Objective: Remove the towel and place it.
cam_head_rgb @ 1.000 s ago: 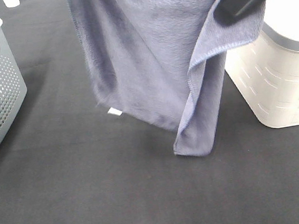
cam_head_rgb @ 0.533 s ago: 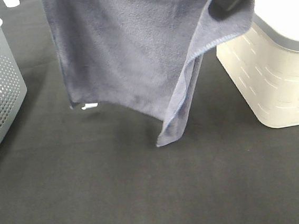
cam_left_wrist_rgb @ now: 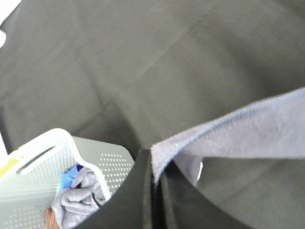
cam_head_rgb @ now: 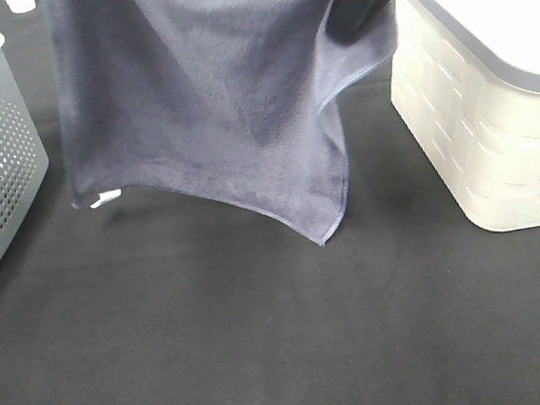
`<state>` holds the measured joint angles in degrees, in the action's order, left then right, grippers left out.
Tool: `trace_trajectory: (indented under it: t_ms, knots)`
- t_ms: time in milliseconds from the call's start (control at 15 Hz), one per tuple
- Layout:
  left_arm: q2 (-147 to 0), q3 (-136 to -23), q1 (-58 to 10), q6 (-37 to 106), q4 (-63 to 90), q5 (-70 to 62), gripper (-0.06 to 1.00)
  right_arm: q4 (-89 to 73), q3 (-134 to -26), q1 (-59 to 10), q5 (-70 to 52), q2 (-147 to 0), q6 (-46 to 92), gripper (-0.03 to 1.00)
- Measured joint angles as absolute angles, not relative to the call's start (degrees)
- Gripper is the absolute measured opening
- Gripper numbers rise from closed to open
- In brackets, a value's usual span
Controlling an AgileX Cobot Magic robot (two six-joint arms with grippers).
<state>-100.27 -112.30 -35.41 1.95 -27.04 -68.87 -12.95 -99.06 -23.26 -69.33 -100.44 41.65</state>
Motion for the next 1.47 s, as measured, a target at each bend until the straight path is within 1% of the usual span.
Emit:
trace_trajectory:
  t_ms: [67, 133, 200, 400, 533, 667, 867, 1067, 1200, 1333, 1400, 1467]
  knots:
    - [-100.4, -112.3, -34.2, 1.4, -27.0, -67.7, 0.0, -10.4, -99.3, -23.3, -67.6, -100.4, 41.4, 0.0]
    - [-100.7, -112.3, -32.7, 0.6, -26.9, -66.2, 0.0, -7.3, -99.3, -23.3, -63.4, -100.5, 40.2, 0.0]
    - [-101.6, -112.3, -30.5, -1.1, -26.9, -60.8, 0.0, -2.9, -99.3, -23.5, -52.4, -100.7, 38.9, 0.0]
    - [-102.7, -112.3, -29.5, -2.9, -28.0, -51.3, 0.0, -0.5, -99.3, -23.5, -38.7, -100.7, 38.7, 0.0]
    - [-104.3, -112.3, -29.4, -5.6, -31.8, -43.5, 0.0, 1.1, -99.3, -23.5, -29.5, -101.5, 38.7, 0.0]
    - [-106.7, -112.3, -28.7, -10.4, -39.1, -36.2, 0.0, 3.5, -99.3, -23.5, -20.5, -104.2, 38.7, 0.0]
    - [-111.9, -112.3, -24.8, -19.9, -47.4, -25.4, 0.0, 5.2, -100.3, -23.4, -8.9, -109.7, 38.7, 0.0]
    - [-117.2, -112.3, -22.7, -22.1, -48.5, -23.2, 0.0, 4.3, -102.7, -20.9, -7.0, -115.6, 37.1, 0.0]
    - [-119.0, -112.2, -23.0, -21.3, -47.0, -26.8, 0.0, 3.3, -102.8, -19.8, -12.6, -118.1, 36.0, 0.0]
    - [-119.9, -110.5, -23.7, -16.5, -41.8, -32.0, 0.0, 2.9, -102.8, -19.8, -22.7, -120.9, 35.7, 0.0]
    - [-120.0, -110.1, -23.8, -13.0, -38.3, -33.6, 0.0, 2.9, -102.8, -19.9, -25.2, -121.5, 35.7, 0.0]
    - [-120.0, -110.1, -23.8, -12.0, -37.4, -33.5, 0.0, 3.7, -102.8, -19.9, -25.0, -121.5, 35.7, 0.0]
